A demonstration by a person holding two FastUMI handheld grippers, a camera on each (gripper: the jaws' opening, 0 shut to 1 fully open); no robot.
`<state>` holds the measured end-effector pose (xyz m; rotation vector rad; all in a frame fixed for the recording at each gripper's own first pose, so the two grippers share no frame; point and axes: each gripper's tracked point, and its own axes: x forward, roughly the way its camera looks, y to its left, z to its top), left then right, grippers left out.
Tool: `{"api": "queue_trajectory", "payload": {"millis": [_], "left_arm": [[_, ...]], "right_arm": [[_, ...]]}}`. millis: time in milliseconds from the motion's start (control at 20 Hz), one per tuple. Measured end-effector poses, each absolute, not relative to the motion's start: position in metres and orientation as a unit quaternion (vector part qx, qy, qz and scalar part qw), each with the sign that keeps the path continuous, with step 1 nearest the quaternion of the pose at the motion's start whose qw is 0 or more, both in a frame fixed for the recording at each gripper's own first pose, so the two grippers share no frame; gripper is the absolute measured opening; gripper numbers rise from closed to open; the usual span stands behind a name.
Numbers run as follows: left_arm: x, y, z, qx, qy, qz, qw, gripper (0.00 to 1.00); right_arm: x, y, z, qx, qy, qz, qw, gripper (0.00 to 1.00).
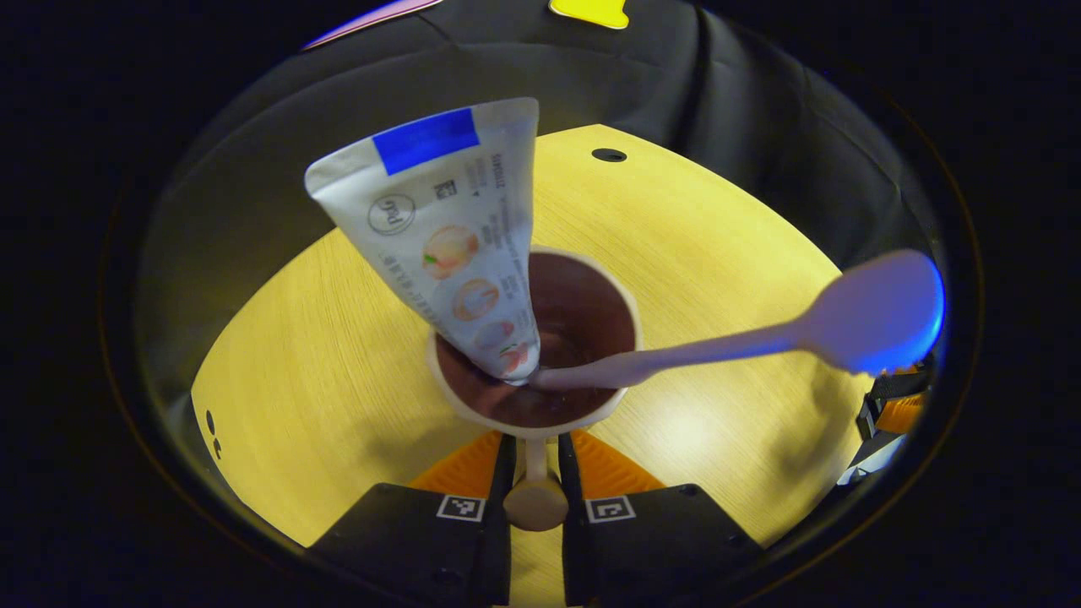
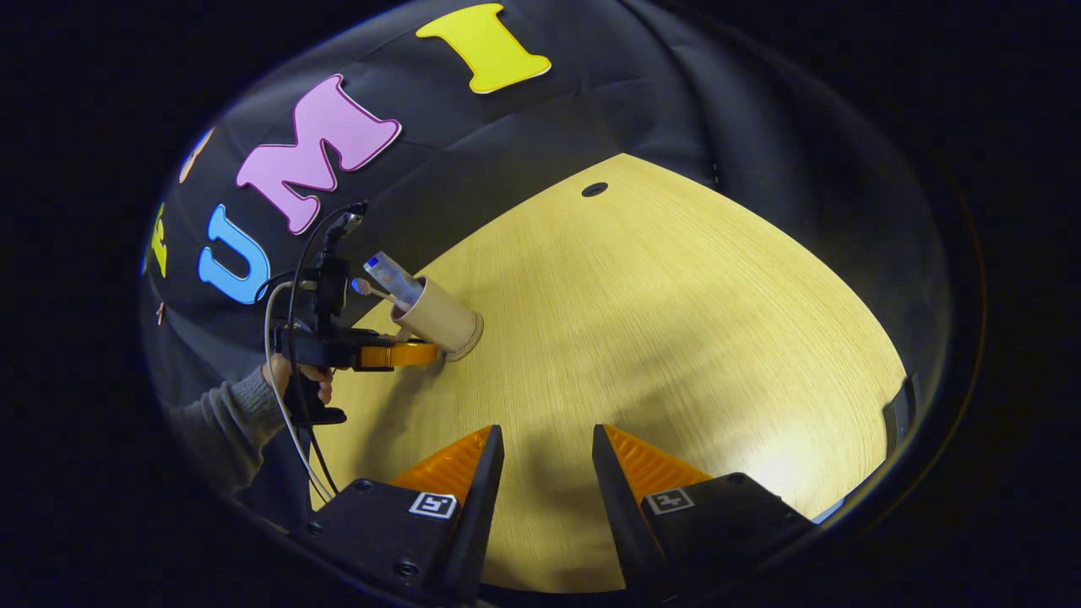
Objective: Put the toothbrush and toothpaste on the desktop into the cup, then pick up the cup and place it on the coaster on the desktop.
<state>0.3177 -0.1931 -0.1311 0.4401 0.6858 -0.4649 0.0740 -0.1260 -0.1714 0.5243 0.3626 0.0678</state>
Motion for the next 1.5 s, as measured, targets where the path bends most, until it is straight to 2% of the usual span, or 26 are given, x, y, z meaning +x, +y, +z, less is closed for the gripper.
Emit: {"api": "queue_trajectory", "payload": {"millis": [50,100,200,300,400,450,500,600,700,1000,1500], "left_arm": [[0.319,-0.193,-0.131,0.213,0.329,-0.223,0.892,0.3],[0.317,-0.191,-0.132,0.215,0.331,-0.221,0.892,0.36],[0.315,-0.191,-0.132,0.21,0.332,-0.218,0.893,0.32],[0.319,-0.192,-0.129,0.205,0.316,-0.217,0.901,0.51],[0.319,-0.195,-0.119,0.199,0.294,-0.226,0.907,0.63],[0.318,-0.197,-0.113,0.197,0.282,-0.23,0.91,0.69],[0.316,-0.197,-0.108,0.196,0.271,-0.233,0.913,0.68],[0.314,-0.194,-0.097,0.194,0.248,-0.23,0.921,0.84],[0.309,-0.191,-0.083,0.179,0.224,-0.229,0.93,0.89],[0.267,-0.16,-0.037,0.11,0.161,-0.205,0.959,0.92],[0.148,-0.085,0.006,0.003,0.1,-0.159,0.982,0.91]], "right_arm": [[0.074,-0.126,-0.172,0.257,0.179,0.034,0.949,0.65],[0.074,-0.125,-0.171,0.256,0.179,0.035,0.949,0.65],[0.074,-0.123,-0.171,0.256,0.18,0.036,0.949,0.65],[0.074,-0.122,-0.17,0.254,0.179,0.035,0.95,0.65],[0.075,-0.12,-0.168,0.253,0.178,0.035,0.95,0.65],[0.075,-0.119,-0.167,0.253,0.177,0.034,0.951,0.65],[0.076,-0.119,-0.166,0.253,0.177,0.034,0.951,0.65],[0.075,-0.116,-0.163,0.252,0.175,0.034,0.951,0.65],[0.076,-0.111,-0.159,0.251,0.174,0.035,0.952,0.65],[0.069,-0.083,-0.136,0.229,0.167,0.053,0.958,0.65],[0.052,-0.035,-0.101,0.182,0.158,0.088,0.967,0.65]]}}
